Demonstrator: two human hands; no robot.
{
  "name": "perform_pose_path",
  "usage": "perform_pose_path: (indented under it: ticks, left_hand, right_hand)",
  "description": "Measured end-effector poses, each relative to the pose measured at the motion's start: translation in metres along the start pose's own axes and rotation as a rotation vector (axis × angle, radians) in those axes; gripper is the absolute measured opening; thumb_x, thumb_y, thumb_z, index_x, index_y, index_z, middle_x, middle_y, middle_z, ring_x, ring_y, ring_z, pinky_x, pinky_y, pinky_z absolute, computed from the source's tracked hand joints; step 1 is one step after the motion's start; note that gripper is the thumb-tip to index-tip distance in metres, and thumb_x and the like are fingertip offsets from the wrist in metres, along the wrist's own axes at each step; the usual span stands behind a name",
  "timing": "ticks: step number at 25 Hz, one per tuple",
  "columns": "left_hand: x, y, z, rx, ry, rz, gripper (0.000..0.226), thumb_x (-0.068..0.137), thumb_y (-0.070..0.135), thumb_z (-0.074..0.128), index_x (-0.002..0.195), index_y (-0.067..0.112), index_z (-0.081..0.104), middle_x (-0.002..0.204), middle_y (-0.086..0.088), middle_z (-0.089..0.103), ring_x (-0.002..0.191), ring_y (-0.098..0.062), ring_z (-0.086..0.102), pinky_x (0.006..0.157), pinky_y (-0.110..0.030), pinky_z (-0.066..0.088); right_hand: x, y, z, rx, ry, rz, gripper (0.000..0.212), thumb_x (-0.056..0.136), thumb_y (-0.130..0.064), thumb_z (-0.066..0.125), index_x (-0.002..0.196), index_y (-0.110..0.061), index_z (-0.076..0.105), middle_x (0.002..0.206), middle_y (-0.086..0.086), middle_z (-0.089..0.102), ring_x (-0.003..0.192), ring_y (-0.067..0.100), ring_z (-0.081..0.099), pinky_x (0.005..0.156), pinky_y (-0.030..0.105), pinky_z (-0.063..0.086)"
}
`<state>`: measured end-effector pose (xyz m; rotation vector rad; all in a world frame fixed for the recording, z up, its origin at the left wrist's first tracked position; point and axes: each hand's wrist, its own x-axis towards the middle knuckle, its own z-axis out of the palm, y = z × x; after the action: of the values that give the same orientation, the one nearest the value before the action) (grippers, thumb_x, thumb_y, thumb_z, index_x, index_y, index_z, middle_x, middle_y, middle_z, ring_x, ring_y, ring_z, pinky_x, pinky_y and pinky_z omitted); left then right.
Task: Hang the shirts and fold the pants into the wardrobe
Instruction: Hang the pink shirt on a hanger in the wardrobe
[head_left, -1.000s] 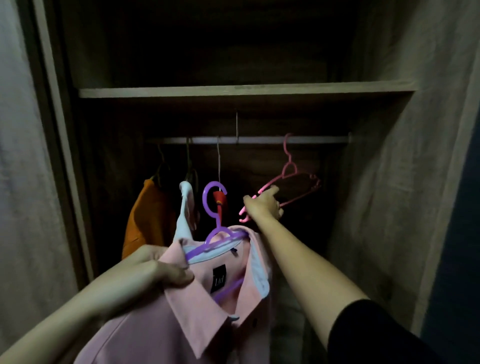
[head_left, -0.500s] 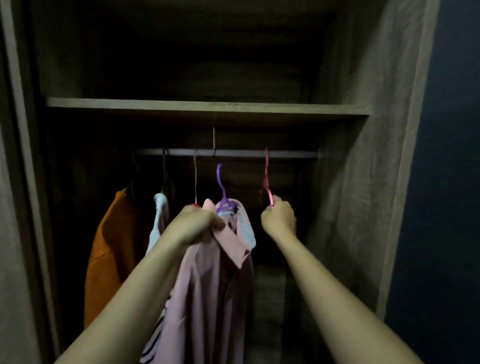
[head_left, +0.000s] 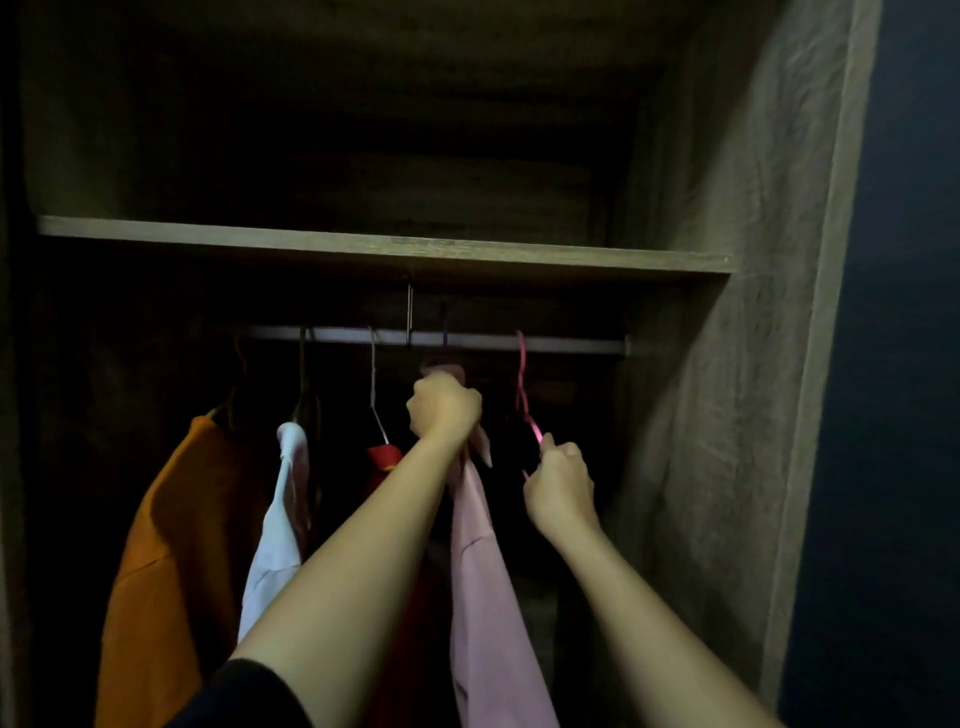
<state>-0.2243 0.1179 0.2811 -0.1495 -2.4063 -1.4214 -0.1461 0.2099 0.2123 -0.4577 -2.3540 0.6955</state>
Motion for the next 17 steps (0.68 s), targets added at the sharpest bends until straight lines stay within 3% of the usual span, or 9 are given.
perform_pose_path:
  ticks: [6,11,14,16,17]
  left_hand:
    - [-0.005,-0.014,0.032,-0.025,-0.051,-0.092,0.038,0.088,0.017,0.055,0.123,0.004,0.055,0.130,-0.019,0.053,0.121,-0.037,0.050,0.096,-0.038,0.044]
    - [-0.038,-0.020,0.054,-0.241,-0.262,-0.089,0.063,0.086,0.009,0.048,0.143,-0.001,0.023,0.138,-0.025,0.044,0.125,-0.035,0.047,0.099,-0.031,0.038]
    - [-0.041,-0.027,0.053,-0.280,-0.243,-0.040,0.053,0.090,0.012,0.044,0.140,0.000,0.029,0.136,-0.026,0.047,0.124,-0.036,0.047,0.096,-0.030,0.038]
    - [-0.040,-0.031,0.043,-0.177,-0.179,0.095,0.038,0.098,0.022,0.034,0.126,-0.001,0.047,0.126,-0.028,0.055,0.118,-0.039,0.051,0.092,-0.035,0.039]
    - [-0.040,-0.036,0.037,-0.084,-0.081,0.195,0.042,0.100,0.026,0.027,0.116,-0.001,0.054,0.119,-0.028,0.059,0.114,-0.041,0.054,0.089,-0.038,0.040]
  right_hand:
    - [0.008,0.010,0.006,-0.008,0.003,-0.061,0.060,0.092,-0.002,0.044,0.147,-0.007,0.022,0.137,0.015,0.042,0.121,0.031,0.047,0.099,0.034,0.039]
    - [0.010,0.023,0.006,-0.009,0.016,-0.138,0.054,0.092,-0.007,0.044,0.143,-0.020,0.035,0.129,0.015,0.048,0.115,0.035,0.050,0.090,0.035,0.042]
    - [0.005,0.023,0.009,-0.166,0.203,-0.254,0.042,0.094,-0.029,0.040,0.132,-0.015,0.051,0.129,0.010,0.053,0.115,0.033,0.051,0.098,0.043,0.040]
    - [0.001,0.020,0.015,-0.225,0.308,-0.375,0.052,0.090,-0.044,0.030,0.117,-0.015,0.064,0.115,0.008,0.065,0.109,0.031,0.057,0.104,0.049,0.033]
    - [-0.002,0.020,0.016,-0.268,0.290,-0.397,0.055,0.089,-0.048,0.029,0.114,-0.017,0.066,0.109,0.007,0.068,0.109,0.029,0.057,0.107,0.050,0.028]
